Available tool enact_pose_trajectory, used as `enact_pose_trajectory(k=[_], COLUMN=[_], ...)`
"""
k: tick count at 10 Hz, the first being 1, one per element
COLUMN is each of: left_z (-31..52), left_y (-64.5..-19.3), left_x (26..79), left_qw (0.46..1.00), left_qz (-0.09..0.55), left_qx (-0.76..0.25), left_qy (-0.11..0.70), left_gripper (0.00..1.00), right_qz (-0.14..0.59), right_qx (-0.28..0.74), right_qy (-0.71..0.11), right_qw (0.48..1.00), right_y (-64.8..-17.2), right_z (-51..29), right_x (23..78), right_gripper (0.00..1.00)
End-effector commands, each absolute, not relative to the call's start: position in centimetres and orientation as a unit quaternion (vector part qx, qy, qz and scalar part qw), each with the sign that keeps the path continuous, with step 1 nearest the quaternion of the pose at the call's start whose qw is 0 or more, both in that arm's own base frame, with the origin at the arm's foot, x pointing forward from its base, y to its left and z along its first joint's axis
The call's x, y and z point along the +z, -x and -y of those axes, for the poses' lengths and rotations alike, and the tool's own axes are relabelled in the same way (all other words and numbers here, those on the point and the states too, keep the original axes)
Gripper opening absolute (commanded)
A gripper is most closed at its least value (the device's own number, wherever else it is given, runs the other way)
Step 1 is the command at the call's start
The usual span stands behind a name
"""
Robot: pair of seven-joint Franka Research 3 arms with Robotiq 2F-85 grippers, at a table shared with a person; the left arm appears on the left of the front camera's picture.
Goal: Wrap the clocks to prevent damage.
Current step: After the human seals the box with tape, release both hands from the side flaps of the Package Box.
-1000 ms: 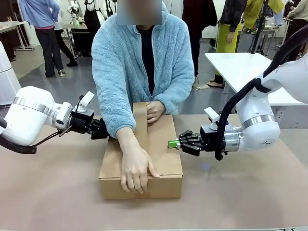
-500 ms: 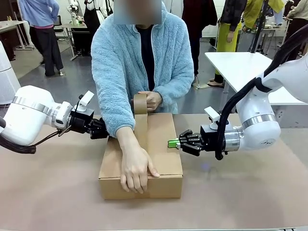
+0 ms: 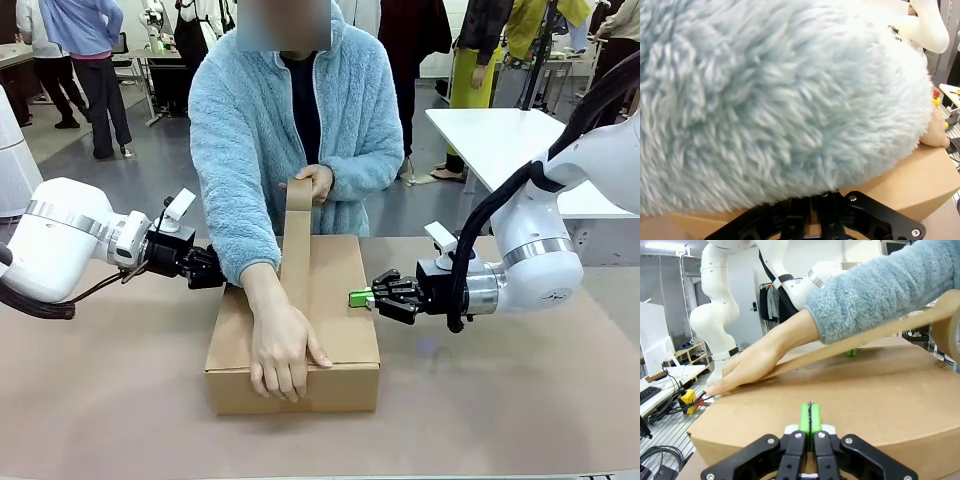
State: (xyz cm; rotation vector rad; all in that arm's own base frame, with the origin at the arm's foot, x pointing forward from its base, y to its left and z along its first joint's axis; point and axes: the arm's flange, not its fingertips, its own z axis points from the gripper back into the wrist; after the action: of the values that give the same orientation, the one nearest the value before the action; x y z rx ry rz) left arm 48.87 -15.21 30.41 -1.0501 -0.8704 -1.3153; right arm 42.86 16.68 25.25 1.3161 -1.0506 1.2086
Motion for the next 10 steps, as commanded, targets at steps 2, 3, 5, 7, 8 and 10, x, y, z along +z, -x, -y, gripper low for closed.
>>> enact_pose_trajectory(k=[2,3,5,7,8,10], left_z=[15.36,15.36,15.36,15.36,15.36,15.36], left_y=[-48.89,-48.89,-48.89,-48.89,-48.89,-48.89], left_x=[30.2,30.2,30.2,30.2,30.2,30.2], left_qw=[0.584,0.584,0.584,0.584,0.584,0.584], left_qz=[0.376,0.376,0.376,0.376,0.376,0.376], left_qx=[-0.562,-0.562,-0.562,-0.562,-0.562,-0.562], left_qy=[0.449,0.449,0.449,0.449,0.449,0.449], left_gripper=[0.0,0.0,0.0,0.0,0.0,0.0], right_qz=[0.436,0.436,0.436,0.436,0.436,0.436], right_qx=[0.502,0.502,0.502,0.502,0.502,0.502], right_qy=[-0.544,-0.544,-0.544,-0.544,-0.544,-0.544], right_qw=[0.512,0.512,0.512,0.512,0.512,0.512], right_y=[-42.86,-42.86,-42.86,-42.86,-42.86,-42.86], right_z=[-16.72,-16.72,-16.72,-16.72,-16.72,-16.72], right_x=[25.13,25.13,25.13,25.13,25.13,25.13], right_gripper=[0.01,0.01,0.01,0.01,0.01,0.01])
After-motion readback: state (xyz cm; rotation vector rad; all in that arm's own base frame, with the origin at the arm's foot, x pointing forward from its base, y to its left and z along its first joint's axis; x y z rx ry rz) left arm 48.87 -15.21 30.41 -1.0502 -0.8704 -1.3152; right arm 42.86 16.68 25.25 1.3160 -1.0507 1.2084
